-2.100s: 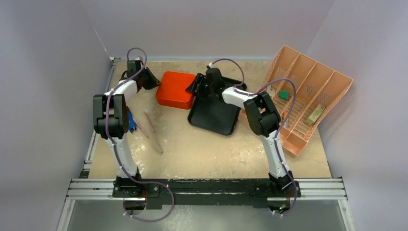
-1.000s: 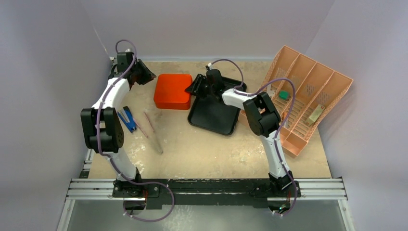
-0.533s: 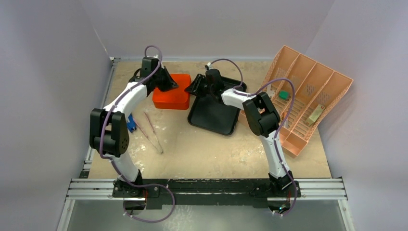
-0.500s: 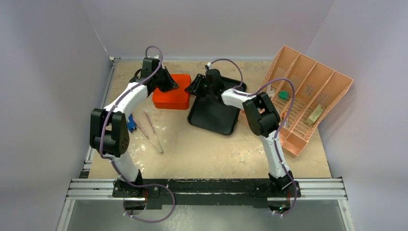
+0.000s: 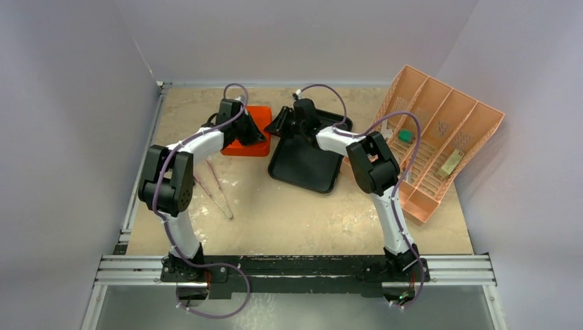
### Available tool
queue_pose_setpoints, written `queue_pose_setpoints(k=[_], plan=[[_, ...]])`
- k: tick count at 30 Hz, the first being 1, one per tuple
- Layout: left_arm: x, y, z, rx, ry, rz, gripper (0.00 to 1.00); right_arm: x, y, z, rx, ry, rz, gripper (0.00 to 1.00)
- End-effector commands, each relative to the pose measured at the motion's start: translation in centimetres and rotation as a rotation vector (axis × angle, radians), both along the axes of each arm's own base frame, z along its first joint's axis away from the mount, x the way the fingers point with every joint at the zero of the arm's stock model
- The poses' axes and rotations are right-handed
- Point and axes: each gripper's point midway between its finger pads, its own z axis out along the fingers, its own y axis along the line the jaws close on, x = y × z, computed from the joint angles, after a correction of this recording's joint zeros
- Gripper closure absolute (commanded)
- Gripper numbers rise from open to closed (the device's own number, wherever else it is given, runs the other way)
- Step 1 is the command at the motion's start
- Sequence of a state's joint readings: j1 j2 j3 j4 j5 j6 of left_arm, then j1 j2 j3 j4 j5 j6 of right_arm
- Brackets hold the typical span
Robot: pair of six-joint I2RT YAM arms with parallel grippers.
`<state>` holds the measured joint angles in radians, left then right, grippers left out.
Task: Pack the chocolate
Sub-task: Close the box lid on the packing box.
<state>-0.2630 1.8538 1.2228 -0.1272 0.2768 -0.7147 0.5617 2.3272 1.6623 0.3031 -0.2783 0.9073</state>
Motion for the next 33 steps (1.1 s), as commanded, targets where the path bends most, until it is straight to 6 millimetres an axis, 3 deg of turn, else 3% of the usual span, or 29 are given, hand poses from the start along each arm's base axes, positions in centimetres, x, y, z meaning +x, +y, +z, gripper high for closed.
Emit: queue_pose_setpoints(k=[1,5,8,12,17,19,24,27,30,33], plan=[[1.3,1.8,1.8,0.006,0.006,0.041,1.0,-2.8,-0.3,-5.2,-0.112,0.115,0.028,0.85],[5.0,3.6,6.8,0.008,-0.108,0.107,1.0,-2.8,-0.2,-3.8,-0.098,0.097,0.041,0.78],[6.7,6.0,8.4,0.045,-0.142,0.157,1.0,-2.1,-0.2,-2.0,-0.089,0.064,0.037,0.73],[7.5,10.5,8.4,0.086,-0.13,0.235,0.93,-1.1,-0.4,0.5,-0.069,0.025,0.028,0.66],[6.9,17.5,6.6,0.212,-0.077,0.339,0.65,-0.5,0.3,2.2,-0.05,-0.001,0.065,0.52],[6.5,18.7,4.9,0.211,-0.025,0.329,0.57,-0.6,0.9,2.5,-0.017,-0.011,0.097,0.47],[5.8,19.0,0.0,0.162,0.075,0.276,0.46,-0.8,1.8,3.1,0.046,-0.038,0.134,0.41],[5.6,17.0,-2.1,0.062,0.119,0.2,0.44,-1.1,2.6,3.5,0.109,-0.037,0.174,0.41],[5.6,13.9,-1.1,-0.125,0.092,0.138,0.56,-1.3,3.2,4.9,0.157,-0.087,0.209,0.46],[5.1,13.2,1.7,-0.14,0.048,0.131,0.68,-1.8,3.5,7.7,0.254,-0.141,0.261,0.49]])
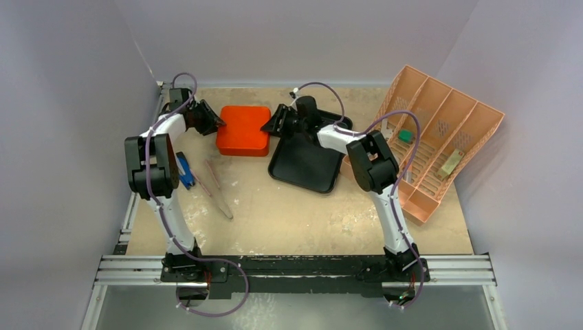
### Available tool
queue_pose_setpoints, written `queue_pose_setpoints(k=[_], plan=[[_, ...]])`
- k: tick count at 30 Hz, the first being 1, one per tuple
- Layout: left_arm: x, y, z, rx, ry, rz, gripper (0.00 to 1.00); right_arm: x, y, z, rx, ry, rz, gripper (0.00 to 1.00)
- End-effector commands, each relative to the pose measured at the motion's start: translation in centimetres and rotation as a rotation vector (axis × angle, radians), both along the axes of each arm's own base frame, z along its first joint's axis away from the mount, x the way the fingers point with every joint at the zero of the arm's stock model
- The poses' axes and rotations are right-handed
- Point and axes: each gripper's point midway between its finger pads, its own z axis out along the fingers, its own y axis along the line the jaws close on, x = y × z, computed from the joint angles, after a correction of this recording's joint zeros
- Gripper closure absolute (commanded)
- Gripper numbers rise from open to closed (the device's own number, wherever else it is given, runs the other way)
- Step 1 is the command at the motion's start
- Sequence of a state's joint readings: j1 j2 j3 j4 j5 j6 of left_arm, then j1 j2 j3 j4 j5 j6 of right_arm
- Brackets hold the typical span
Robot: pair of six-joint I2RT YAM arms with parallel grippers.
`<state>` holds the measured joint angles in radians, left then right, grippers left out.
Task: Pack the chocolate
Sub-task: Close the box lid on the packing box.
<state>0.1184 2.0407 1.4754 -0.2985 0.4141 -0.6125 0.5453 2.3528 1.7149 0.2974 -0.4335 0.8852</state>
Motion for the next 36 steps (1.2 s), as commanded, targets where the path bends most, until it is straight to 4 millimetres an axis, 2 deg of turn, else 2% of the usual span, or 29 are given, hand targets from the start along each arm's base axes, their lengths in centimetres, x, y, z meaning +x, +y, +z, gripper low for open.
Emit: queue_pose_setpoints(k=[1,4,6,7,9,11,14,17,19,23,28,32,36], plan=[[-1.6,-3.4,3.9,-0.135,-0.06,-0.085,0.71,-1.4,2.6,7.8,0.245,-0.142,0.151,0.5],[-2.0,-4.5,6.3,-0.234,-0.097,-0.07,0.78,-1.6,2.3,11.0,0.376,-0.169,0.172,0.52],[-2.2,-4.8,7.1,-0.269,-0.107,-0.056,0.76,-1.7,2.2,12.0,0.424,-0.16,0.175,0.52],[-2.2,-5.0,7.4,-0.29,-0.111,-0.051,0.72,-1.6,2.3,12.0,0.428,-0.151,0.173,0.51],[-2.1,-5.4,8.4,-0.337,-0.13,-0.045,0.67,-1.3,2.4,11.9,0.431,-0.14,0.172,0.5],[-2.1,-5.3,8.4,-0.348,-0.129,-0.027,0.63,-1.5,2.6,11.4,0.461,-0.104,0.176,0.5],[-2.6,-4.9,6.4,-0.309,-0.07,-0.013,0.59,-1.6,2.7,9.8,0.461,-0.044,0.172,0.5],[-3.5,-3.1,3.2,-0.136,0.013,0.003,0.56,-1.9,2.7,7.7,0.432,0.042,0.166,0.49],[-3.9,-2.3,2.4,-0.081,0.033,0.005,0.55,-1.9,2.6,6.4,0.387,0.086,0.154,0.49],[-3.8,-3.4,3.2,-0.162,0.011,0.008,0.55,-2.0,2.2,5.3,0.326,0.116,0.14,0.49],[-4.2,-2.6,4.0,-0.127,-0.006,0.07,0.63,-0.7,1.5,5.8,0.294,0.076,0.117,0.5],[-4.4,-2.5,4.7,-0.122,-0.026,0.066,0.74,0.2,1.0,6.2,0.276,0.062,0.106,0.66],[-4.1,-0.9,7.0,-0.069,-0.075,0.116,0.74,0.2,0.2,7.3,0.304,0.032,0.109,0.94]])
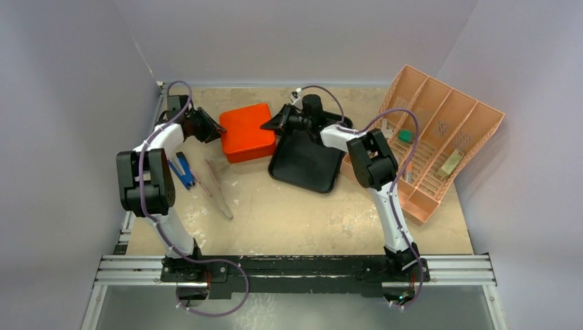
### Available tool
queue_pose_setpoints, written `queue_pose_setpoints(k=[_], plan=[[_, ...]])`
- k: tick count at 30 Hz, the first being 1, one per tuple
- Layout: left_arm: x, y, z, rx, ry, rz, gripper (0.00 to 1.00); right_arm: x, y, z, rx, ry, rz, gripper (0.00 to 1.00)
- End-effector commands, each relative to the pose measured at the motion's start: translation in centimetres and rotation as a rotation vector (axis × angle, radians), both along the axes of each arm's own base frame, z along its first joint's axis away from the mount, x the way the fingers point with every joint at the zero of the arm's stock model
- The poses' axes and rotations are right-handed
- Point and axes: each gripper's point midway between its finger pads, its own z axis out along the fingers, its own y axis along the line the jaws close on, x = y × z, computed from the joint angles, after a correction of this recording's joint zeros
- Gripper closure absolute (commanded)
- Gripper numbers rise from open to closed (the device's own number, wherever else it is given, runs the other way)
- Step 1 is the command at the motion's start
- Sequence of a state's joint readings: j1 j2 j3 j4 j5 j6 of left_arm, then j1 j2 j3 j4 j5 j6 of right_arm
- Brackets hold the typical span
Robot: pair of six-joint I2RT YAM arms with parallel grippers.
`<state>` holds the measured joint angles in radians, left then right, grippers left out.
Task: Pack the chocolate
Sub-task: Close the box lid on the packing box.
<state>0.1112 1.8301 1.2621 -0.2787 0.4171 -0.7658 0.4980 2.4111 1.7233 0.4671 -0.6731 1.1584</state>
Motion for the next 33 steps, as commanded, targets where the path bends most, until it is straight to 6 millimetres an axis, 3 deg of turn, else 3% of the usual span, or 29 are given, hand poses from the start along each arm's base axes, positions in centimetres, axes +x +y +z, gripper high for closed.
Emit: queue_pose_setpoints(k=[1,5,9,12,19,29,33], plan=[[0.6,1.1,5.4,0.041,-0.123,0.043,0.73,0.8,-0.5,6.0,0.071,-0.157,0.007,0.98],[1.3,3.4,9.1,0.046,-0.209,0.115,0.6,1.7,-0.7,8.2,0.066,-0.237,0.043,1.0],[1.6,6.1,10.9,0.121,-0.249,0.176,0.52,2.8,-0.3,7.3,0.064,-0.213,0.077,1.0],[1.8,6.6,11.4,0.145,-0.266,0.171,0.49,3.6,0.2,6.6,0.059,-0.212,0.074,1.0],[2.3,6.5,8.6,0.132,-0.224,0.154,0.49,4.9,1.6,5.2,0.084,-0.161,0.091,1.0],[3.0,4.6,3.2,0.007,-0.148,0.098,0.58,4.4,2.9,2.3,0.076,-0.073,0.105,1.0],[3.1,4.3,2.4,0.0,-0.132,0.084,0.59,3.6,3.1,2.7,0.093,-0.052,0.116,1.0]])
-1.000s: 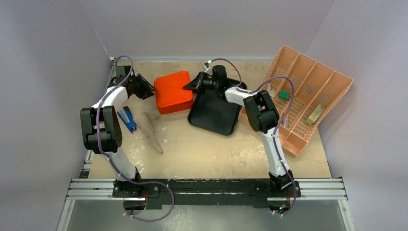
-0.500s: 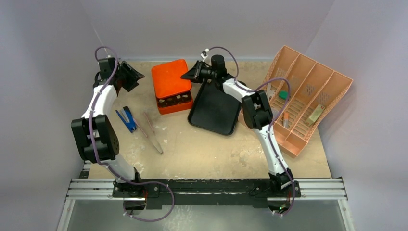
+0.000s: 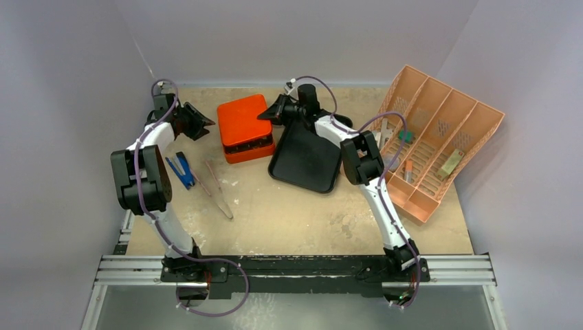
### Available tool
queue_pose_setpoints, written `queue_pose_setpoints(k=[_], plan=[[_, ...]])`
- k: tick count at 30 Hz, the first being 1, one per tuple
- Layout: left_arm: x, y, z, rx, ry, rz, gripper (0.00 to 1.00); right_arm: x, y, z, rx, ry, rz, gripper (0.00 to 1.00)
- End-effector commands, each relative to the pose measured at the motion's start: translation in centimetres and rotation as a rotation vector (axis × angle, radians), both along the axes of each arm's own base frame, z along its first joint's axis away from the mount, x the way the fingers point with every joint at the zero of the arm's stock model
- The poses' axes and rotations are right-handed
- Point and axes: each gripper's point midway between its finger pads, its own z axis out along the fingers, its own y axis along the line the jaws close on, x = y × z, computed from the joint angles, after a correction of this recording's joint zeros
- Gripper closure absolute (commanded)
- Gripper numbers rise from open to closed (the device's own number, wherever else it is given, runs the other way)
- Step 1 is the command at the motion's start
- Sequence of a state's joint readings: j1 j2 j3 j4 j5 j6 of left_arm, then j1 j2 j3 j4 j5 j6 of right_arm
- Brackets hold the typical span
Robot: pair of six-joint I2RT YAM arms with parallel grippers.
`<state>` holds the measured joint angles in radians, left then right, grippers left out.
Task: Pack the chocolate
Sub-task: Close the box lid on the packing box.
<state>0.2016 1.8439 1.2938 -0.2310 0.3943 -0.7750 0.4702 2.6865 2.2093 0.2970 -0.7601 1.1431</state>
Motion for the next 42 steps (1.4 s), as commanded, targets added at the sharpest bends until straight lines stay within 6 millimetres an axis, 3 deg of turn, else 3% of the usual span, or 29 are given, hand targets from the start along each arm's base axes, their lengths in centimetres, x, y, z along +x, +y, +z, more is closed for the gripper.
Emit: queue_pose_setpoints(k=[1,9,21,34,42], plan=[[1.1,-0.4,1.3,-0.008,-0.07,-0.027,0.59,-1.7,1.3,3.0,0.054,-0.02,0.059,1.0],[0.9,0.0,2.6,0.024,-0.09,-0.023,0.49,-2.1,1.7,4.3,0.083,-0.015,0.059,1.0],[0.4,0.6,4.0,0.07,-0.096,-0.003,0.49,-2.7,2.1,4.9,0.064,-0.032,0.076,1.0],[-0.3,-0.4,-1.0,0.051,-0.001,-0.055,0.7,-2.9,1.5,2.6,-0.003,-0.004,0.051,1.0],[-0.2,-1.9,-2.8,0.069,0.036,-0.098,0.75,-2.8,0.8,2.6,-0.073,-0.028,0.033,1.0]])
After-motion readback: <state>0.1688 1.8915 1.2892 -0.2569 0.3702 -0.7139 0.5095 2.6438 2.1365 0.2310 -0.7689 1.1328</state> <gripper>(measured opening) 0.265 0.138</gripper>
